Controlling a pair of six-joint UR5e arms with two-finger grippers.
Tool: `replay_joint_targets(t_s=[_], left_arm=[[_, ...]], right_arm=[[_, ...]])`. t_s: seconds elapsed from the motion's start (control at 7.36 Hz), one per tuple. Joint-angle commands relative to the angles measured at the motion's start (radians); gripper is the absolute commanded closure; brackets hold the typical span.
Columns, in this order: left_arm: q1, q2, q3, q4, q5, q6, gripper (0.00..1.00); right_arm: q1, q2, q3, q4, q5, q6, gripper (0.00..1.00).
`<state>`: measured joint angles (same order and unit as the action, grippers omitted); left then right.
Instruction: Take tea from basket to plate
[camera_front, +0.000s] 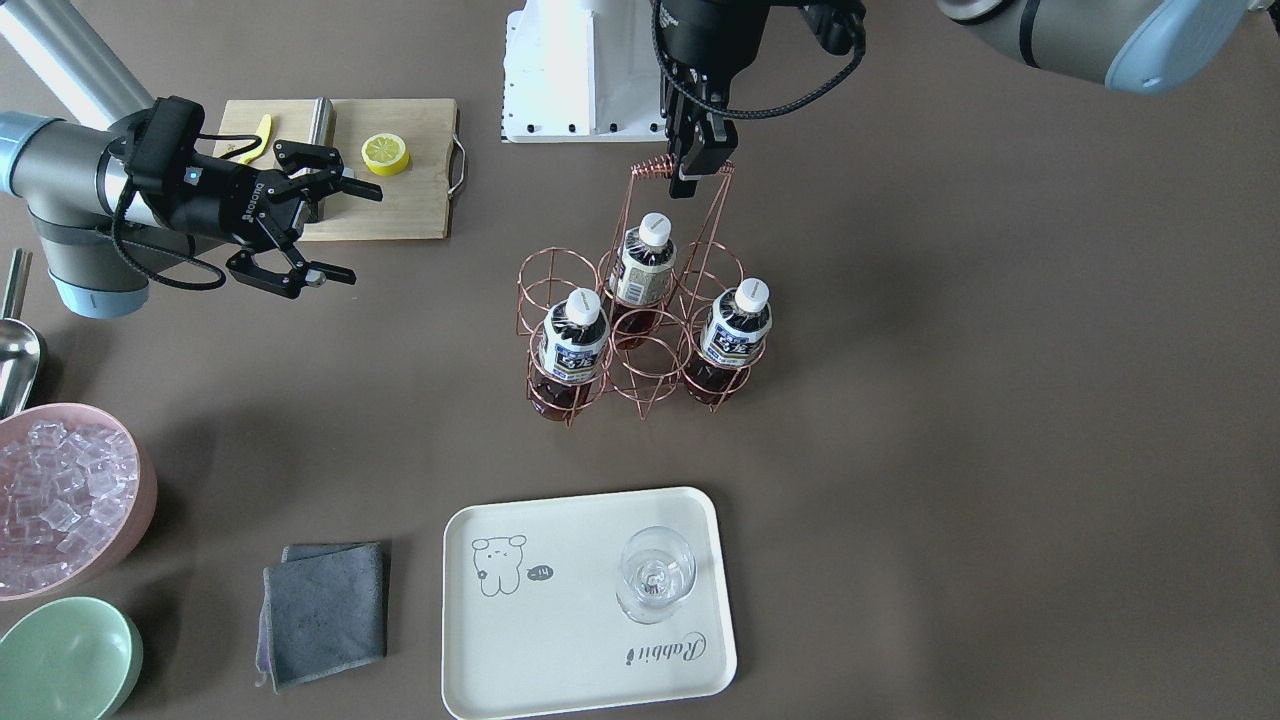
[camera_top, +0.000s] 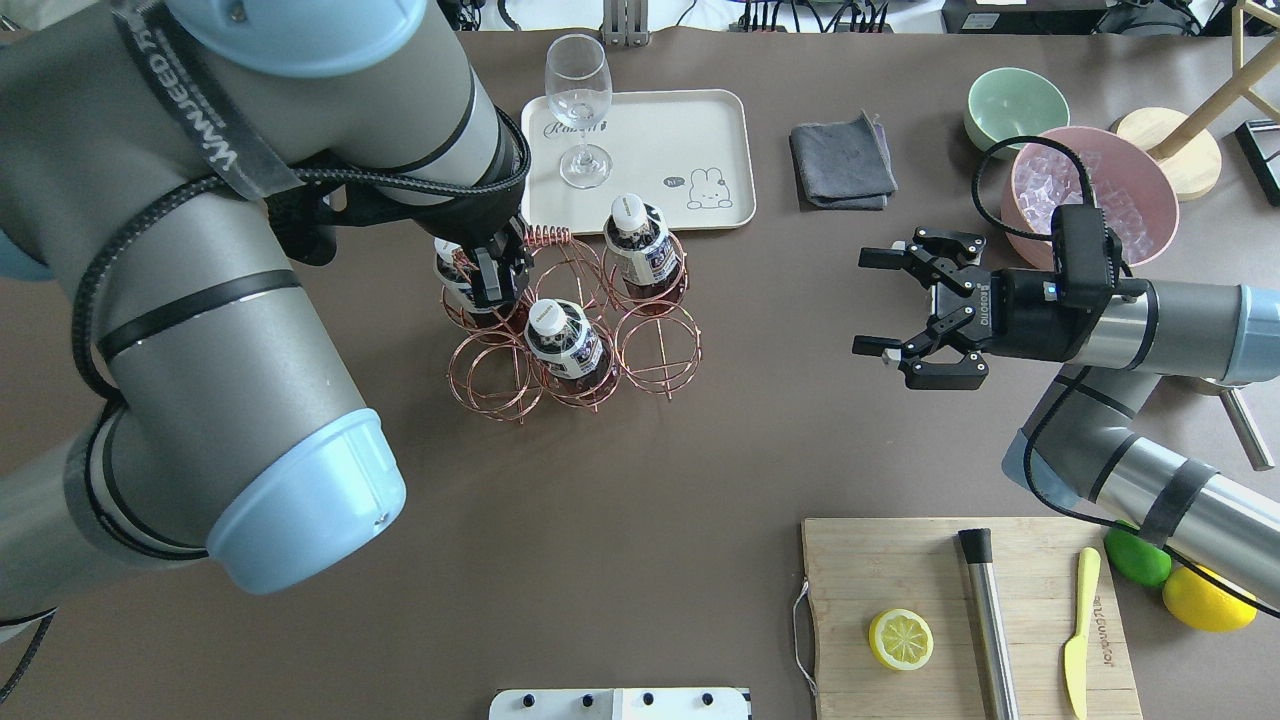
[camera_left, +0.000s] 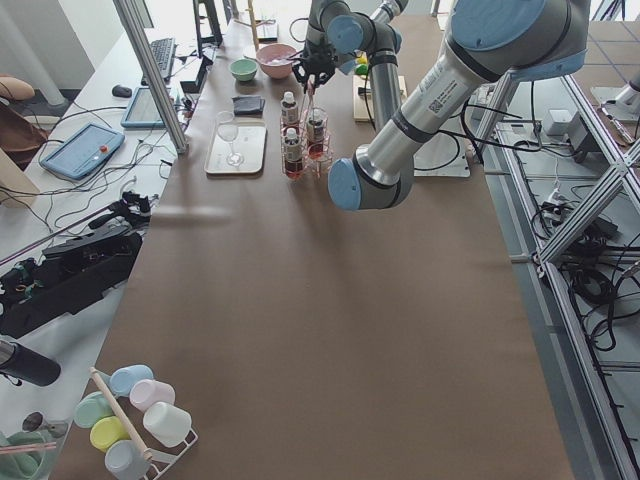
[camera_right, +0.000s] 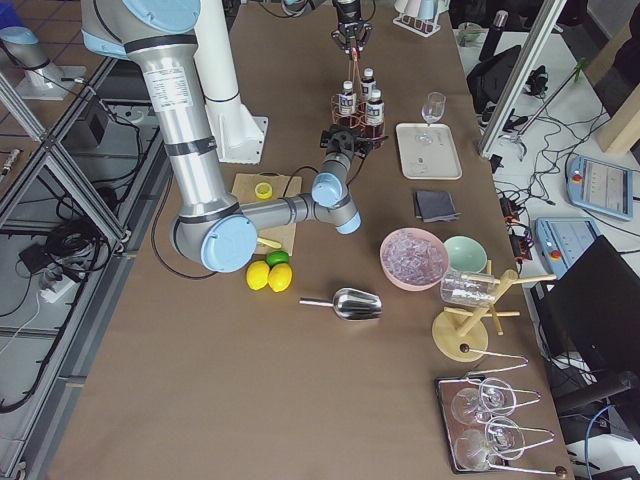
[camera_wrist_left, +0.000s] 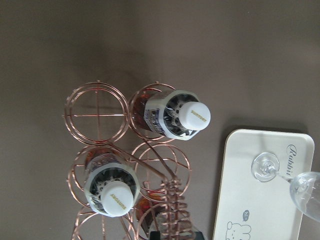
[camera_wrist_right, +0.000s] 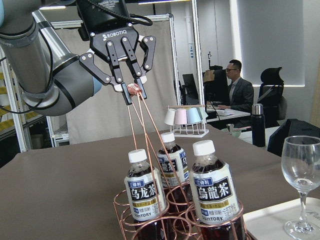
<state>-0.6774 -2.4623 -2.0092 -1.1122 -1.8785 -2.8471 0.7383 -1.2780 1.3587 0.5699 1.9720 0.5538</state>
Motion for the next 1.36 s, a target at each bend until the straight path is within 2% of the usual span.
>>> replay_joint_targets(t_s=[0.0, 0.27, 0.95, 1.22], left_arm=[[0.068, 0.009, 0.010, -0.038, 0.097, -0.026, 1.00], [0.067, 0.005, 0.006, -0.037, 0.094, -0.028, 1.00], [0.068, -0.001, 0.010, -0.038, 0.096, -0.046, 1.00], [0.067, -0.001, 0.007, -0.037, 0.094, -0.046, 1.00]], right_arm=[[-0.059, 0.028, -0.024, -0.001, -0.005, 0.005, 0.01], [-0.066, 0.061, -0.065, -0.002, -0.002, 0.002, 0.01], [-0.065, 0.124, -0.073, -0.011, -0.007, -0.002, 0.01], [-0.066, 0.164, -0.072, -0.068, -0.007, -0.008, 0.01]])
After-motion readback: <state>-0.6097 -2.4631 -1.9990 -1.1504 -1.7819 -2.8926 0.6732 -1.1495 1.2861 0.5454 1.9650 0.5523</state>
